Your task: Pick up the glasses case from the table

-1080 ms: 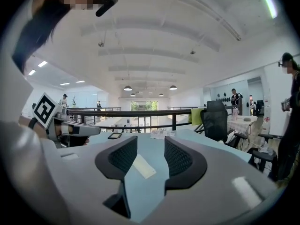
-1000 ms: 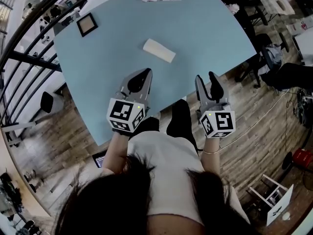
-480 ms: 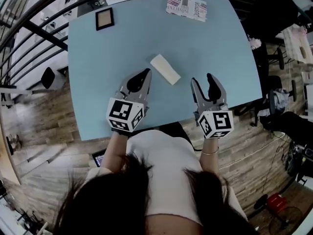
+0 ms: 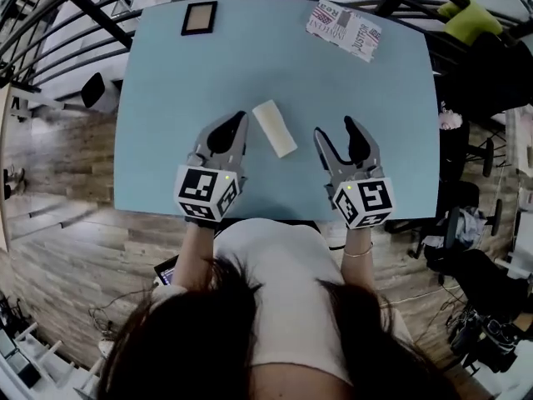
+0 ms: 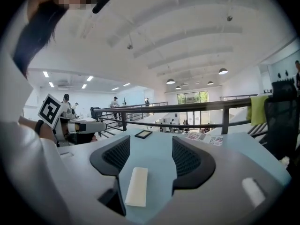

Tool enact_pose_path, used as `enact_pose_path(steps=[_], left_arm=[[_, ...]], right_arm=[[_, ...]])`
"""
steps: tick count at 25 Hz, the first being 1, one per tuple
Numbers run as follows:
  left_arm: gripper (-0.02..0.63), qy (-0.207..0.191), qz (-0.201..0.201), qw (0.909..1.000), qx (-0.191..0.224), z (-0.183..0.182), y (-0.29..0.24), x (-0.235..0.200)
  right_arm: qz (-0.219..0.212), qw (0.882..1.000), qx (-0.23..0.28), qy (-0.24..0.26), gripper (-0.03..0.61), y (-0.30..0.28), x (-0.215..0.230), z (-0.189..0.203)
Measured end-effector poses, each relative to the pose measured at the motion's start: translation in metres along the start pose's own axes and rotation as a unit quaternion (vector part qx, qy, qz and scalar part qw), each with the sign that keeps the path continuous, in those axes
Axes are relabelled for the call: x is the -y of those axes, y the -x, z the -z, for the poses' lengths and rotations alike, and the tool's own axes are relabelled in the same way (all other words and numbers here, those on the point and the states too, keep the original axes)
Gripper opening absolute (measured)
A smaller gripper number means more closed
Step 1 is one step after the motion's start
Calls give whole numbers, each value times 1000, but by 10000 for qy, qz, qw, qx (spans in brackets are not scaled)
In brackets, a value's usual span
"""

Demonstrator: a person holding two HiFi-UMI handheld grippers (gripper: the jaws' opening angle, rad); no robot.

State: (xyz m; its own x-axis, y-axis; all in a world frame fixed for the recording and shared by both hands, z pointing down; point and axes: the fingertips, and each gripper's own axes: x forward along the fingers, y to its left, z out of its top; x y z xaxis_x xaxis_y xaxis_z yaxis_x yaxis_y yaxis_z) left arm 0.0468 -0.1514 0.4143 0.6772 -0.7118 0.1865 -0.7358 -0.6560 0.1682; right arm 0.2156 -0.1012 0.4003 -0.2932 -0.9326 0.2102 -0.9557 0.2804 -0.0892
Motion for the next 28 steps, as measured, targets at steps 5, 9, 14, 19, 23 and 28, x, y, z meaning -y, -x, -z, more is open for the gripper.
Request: enact_pose_path(steps=[5,9,14,19,23,28], left_arm=[[58,83,-476,9988,64,1,10,0],[58,112,-710,9974,103,2,23,-5],[58,126,-755,9969,183,-4,28,-11],[58,161,-714,9971,208,-9,26,-21],[58,189,-672,9973,213,-9,25,-29],[58,229,-567,9980,170,-7,20,-34]], right_arm=[[-547,9984,-86,97,259,-13,-2,-1],[-803,9967,-118,62,270,-23,-12,1],[-1010,9948,-134,-71,308,-33,-27,3],[-1094,9936,-269,-56,341,-47,-38,6],[-1065,9937,-351,0,353,-55,-43,9],[-1008,9936,-508,66,364,-62,-47,19]])
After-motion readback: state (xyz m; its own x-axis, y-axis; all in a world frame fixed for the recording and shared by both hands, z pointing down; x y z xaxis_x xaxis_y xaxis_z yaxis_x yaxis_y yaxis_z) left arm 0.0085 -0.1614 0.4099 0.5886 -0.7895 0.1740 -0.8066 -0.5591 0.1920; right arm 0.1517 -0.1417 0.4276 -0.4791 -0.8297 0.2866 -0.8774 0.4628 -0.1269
